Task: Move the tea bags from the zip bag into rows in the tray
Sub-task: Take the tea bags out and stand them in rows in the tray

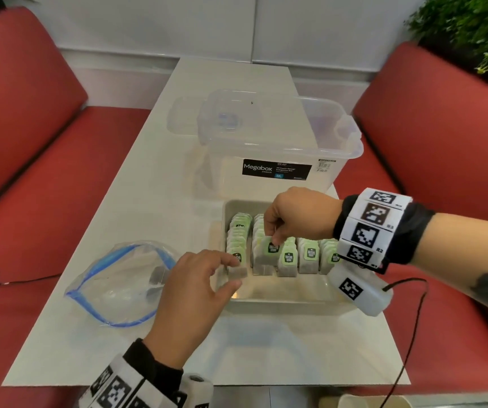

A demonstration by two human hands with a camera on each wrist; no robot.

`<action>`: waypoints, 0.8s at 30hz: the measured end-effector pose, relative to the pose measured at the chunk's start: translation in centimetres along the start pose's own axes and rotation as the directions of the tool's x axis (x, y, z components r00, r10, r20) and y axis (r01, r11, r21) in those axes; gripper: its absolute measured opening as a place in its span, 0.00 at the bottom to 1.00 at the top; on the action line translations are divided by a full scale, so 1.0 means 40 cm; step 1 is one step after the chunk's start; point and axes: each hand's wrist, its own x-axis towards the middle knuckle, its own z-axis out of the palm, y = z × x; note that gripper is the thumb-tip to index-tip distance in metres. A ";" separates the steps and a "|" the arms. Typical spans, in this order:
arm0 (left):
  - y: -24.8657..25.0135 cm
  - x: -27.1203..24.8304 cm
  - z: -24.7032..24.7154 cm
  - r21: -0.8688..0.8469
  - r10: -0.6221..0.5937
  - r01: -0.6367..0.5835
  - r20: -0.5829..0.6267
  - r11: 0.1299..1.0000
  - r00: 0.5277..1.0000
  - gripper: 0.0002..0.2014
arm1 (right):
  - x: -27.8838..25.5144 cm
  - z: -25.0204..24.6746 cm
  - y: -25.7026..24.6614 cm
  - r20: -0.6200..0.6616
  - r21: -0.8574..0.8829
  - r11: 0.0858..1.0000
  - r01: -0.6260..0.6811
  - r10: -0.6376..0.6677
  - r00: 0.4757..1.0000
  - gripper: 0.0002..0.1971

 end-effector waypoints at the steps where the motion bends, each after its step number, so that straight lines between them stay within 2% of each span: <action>1: -0.006 -0.005 0.001 0.048 0.027 -0.028 0.022 0.998 0.999 0.12 | 0.016 0.011 0.005 0.049 -0.021 1.000 -0.011 0.012 0.999 0.07; 4: -0.026 -0.015 0.011 0.100 0.081 -0.086 0.055 0.991 0.995 0.07 | 0.065 0.042 0.012 0.168 -0.077 0.997 -0.002 0.015 0.986 0.07; 8: -0.047 -0.021 0.025 0.143 0.100 -0.113 0.096 0.983 0.990 0.10 | 0.122 0.079 0.007 0.294 -0.161 0.985 0.055 -0.005 0.956 0.09; 11: -0.054 -0.020 0.030 0.181 0.117 -0.137 0.116 0.974 0.986 0.10 | 0.152 0.097 0.010 0.331 -0.187 0.981 0.046 0.019 0.944 0.08; 17: -0.059 -0.018 0.035 0.206 0.143 -0.164 0.115 0.965 0.983 0.09 | 0.176 0.102 0.016 0.319 -0.246 0.967 0.059 0.023 0.948 0.06; 24: -0.059 -0.017 0.038 0.240 0.164 -0.191 0.130 0.952 0.978 0.09 | 0.148 0.077 0.011 0.200 -0.274 0.961 0.044 0.012 0.980 0.09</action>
